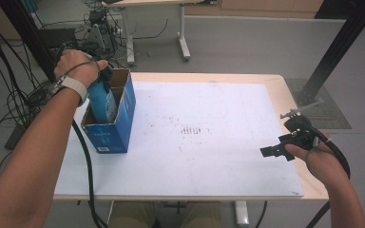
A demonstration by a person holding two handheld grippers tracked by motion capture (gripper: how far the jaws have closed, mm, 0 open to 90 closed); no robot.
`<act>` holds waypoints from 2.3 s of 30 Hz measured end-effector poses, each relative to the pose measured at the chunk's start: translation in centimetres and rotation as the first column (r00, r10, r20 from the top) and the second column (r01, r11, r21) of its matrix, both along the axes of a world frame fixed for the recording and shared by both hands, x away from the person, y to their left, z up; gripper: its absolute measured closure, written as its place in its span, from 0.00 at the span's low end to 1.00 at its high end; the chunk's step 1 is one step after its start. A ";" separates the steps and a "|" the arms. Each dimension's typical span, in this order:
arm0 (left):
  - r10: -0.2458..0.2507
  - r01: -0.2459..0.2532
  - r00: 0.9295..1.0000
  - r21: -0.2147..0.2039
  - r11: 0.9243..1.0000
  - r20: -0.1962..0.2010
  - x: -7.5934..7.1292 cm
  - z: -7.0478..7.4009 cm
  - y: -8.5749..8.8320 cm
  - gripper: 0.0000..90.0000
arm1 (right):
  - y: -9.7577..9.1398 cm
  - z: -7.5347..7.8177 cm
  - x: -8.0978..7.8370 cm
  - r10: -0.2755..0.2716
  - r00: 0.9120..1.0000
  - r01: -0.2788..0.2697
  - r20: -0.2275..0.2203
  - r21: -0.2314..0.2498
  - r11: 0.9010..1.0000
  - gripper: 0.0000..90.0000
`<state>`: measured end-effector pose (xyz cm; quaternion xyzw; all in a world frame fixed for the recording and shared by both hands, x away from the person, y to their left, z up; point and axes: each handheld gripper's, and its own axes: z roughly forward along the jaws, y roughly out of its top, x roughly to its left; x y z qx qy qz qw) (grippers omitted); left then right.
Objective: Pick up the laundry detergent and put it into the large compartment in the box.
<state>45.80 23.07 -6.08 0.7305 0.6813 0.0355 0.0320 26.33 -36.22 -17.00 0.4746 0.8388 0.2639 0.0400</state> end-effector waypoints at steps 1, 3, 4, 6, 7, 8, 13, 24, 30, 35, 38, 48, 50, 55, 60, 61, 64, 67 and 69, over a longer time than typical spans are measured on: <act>-0.005 0.005 1.000 0.003 1.000 -0.008 0.1 -0.3 -0.1 0.42 | 0.0 0.0 0.0 0.000 1.000 0.000 0.001 0.000 1.000 0.08; -0.006 0.006 1.000 0.003 1.000 -0.005 0.1 -0.8 -0.2 0.42 | -0.1 -0.2 0.0 0.000 1.000 0.000 -0.003 0.000 1.000 0.08; -0.005 0.005 1.000 0.002 1.000 -0.008 0.2 -1.0 -0.2 0.42 | -0.1 -0.2 0.0 -0.002 1.000 0.002 -0.005 0.000 1.000 0.08; -0.005 0.005 1.000 0.000 1.000 -0.010 0.2 -1.6 -0.1 0.42 | -0.1 -0.2 0.0 -0.002 1.000 0.002 -0.004 0.002 1.000 0.08; -0.004 0.004 1.000 0.000 1.000 -0.009 0.2 -1.7 -0.1 0.42 | -0.1 -0.2 0.0 -0.002 1.000 0.002 -0.004 0.000 1.000 0.08; -0.006 0.006 1.000 0.001 1.000 -0.011 0.2 -2.0 -0.2 0.42 | -0.2 -0.2 -0.1 -0.001 1.000 0.001 -0.003 0.000 1.000 0.08; -0.009 0.009 1.000 0.003 1.000 -0.009 0.2 -3.1 -0.1 0.42 | -0.2 -0.2 -0.1 -0.003 1.000 0.003 -0.004 -0.001 1.000 0.08; -0.016 0.016 1.000 0.015 1.000 -0.016 0.4 -5.2 -0.3 0.42 | -0.1 -0.3 -0.1 -0.006 1.000 0.006 -0.011 -0.001 1.000 0.08; -0.023 0.023 0.999 0.020 1.000 -0.024 0.5 -6.3 -0.4 0.42 | -0.2 -0.4 0.0 -0.008 1.000 0.008 -0.014 -0.002 1.000 0.08; -0.026 0.027 0.999 0.023 0.999 -0.022 0.5 -7.0 -0.3 0.42 | -0.2 -0.6 0.0 -0.009 1.000 0.009 -0.018 0.000 1.000 0.08; -0.026 0.026 0.999 0.018 1.000 -0.021 0.5 -7.3 -0.2 0.42 | -0.2 -0.6 0.1 -0.008 1.000 0.008 -0.019 -0.001 1.000 0.08; -0.038 0.039 0.999 0.018 0.999 -0.023 0.5 -8.3 -0.1 0.42 | 0.0 -0.7 0.3 -0.005 1.000 0.005 -0.021 -0.002 1.000 0.08; -0.038 0.038 0.999 0.020 0.999 -0.025 0.5 -8.3 -0.2 0.42 | 0.0 -0.7 0.3 -0.006 1.000 0.005 -0.021 -0.001 1.000 0.08; -0.042 0.043 0.999 0.024 0.999 -0.025 0.5 -8.4 -0.4 0.42 | 0.0 -0.7 0.3 -0.005 1.000 0.005 -0.020 0.000 1.000 0.08; -0.043 0.044 0.999 0.027 0.999 -0.028 0.5 -8.4 -0.5 0.42 | 0.0 -0.8 0.2 -0.006 1.000 0.006 -0.020 0.000 1.000 0.08; -0.044 0.044 0.999 0.028 0.999 -0.029 0.6 -8.4 -0.6 0.42 | -0.1 -0.8 0.2 -0.006 1.000 0.006 -0.019 0.000 1.000 0.08; -0.044 0.044 0.999 0.027 0.999 -0.030 0.6 -8.4 -0.5 0.42 | -0.1 -0.8 0.2 -0.008 1.000 0.008 -0.020 0.000 1.000 0.08; -0.042 0.043 0.999 0.026 0.999 -0.031 0.5 -8.4 -0.5 0.42 | -0.1 -0.8 0.1 -0.007 1.000 0.007 -0.019 0.001 1.000 0.08; -0.040 0.041 0.999 0.026 0.999 -0.029 0.5 -8.4 -0.5 0.42 | -0.1 -0.7 0.1 -0.007 1.000 0.007 -0.019 0.000 1.000 0.08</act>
